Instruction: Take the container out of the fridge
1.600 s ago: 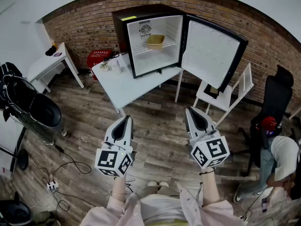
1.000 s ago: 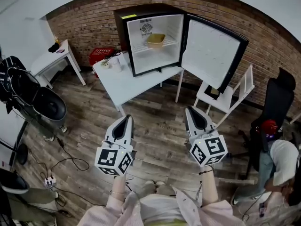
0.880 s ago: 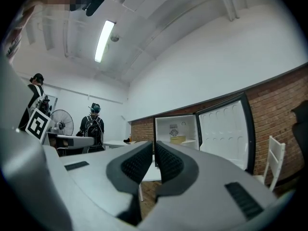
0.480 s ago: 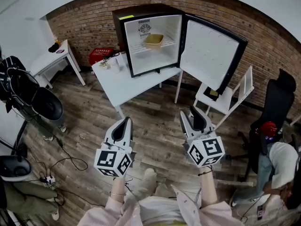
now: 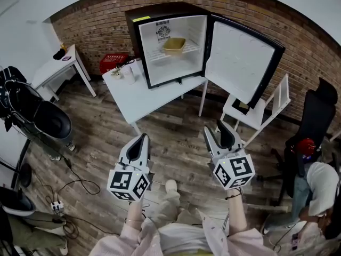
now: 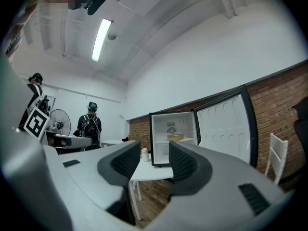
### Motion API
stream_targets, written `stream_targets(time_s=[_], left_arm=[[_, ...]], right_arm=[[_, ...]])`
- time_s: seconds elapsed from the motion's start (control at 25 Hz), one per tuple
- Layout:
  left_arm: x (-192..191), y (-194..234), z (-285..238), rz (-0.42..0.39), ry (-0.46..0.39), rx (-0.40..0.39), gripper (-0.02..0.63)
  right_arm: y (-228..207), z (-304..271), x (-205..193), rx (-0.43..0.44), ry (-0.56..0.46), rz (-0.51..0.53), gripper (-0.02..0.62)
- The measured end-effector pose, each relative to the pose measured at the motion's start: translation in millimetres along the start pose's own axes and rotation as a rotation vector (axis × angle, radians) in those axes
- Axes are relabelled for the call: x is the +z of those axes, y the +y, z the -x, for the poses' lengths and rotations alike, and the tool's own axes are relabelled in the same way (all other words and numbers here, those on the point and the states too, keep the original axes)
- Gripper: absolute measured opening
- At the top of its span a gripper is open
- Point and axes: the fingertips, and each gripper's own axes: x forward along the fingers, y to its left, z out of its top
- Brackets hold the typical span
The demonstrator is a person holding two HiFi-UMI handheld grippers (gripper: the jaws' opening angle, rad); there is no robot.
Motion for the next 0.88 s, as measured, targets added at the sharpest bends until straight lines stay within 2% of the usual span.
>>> stream_targets(time_s=[0.88], left_arm=[[-27,100,-170,0.061,0.074,-0.011,-0.008]], right_arm=[[-62,-177,-44,0.005,0.089,-0.018,0.169]])
